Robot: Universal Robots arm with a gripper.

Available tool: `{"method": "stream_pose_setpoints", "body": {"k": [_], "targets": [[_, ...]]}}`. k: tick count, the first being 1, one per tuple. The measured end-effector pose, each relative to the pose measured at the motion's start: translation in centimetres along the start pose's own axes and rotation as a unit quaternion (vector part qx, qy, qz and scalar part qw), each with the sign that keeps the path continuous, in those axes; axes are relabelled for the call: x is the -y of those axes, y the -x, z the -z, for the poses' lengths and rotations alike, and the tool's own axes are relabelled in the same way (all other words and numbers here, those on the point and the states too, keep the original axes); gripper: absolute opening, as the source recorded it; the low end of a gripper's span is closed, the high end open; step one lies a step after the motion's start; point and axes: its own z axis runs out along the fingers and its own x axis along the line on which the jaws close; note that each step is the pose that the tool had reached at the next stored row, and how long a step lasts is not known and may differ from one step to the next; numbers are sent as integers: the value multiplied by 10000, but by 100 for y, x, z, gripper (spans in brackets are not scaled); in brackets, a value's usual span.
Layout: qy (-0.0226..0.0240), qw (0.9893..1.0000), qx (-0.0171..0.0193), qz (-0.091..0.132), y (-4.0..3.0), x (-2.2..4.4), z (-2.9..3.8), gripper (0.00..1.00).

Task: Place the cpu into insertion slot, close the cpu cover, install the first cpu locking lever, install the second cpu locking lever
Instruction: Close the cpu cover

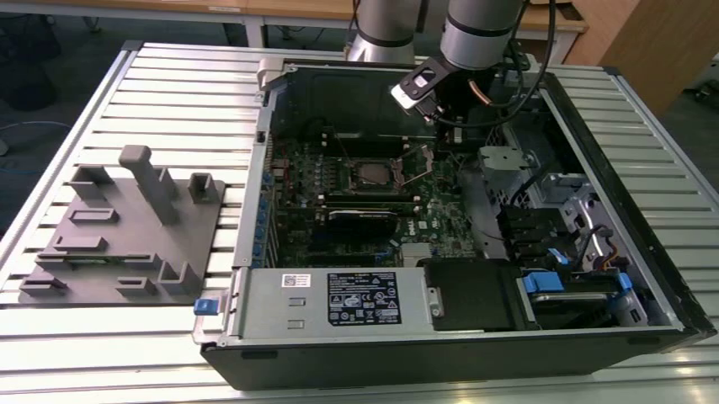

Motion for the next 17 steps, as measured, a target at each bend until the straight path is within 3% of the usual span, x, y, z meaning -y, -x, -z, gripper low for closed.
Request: {"method": "stream_pose_setpoints", "body": {"k": [10, 17], "targets": [[0, 10000, 0, -1, 1, 8, -1, 10], [0, 10000, 1, -3, 7, 82, 1, 10]]}}
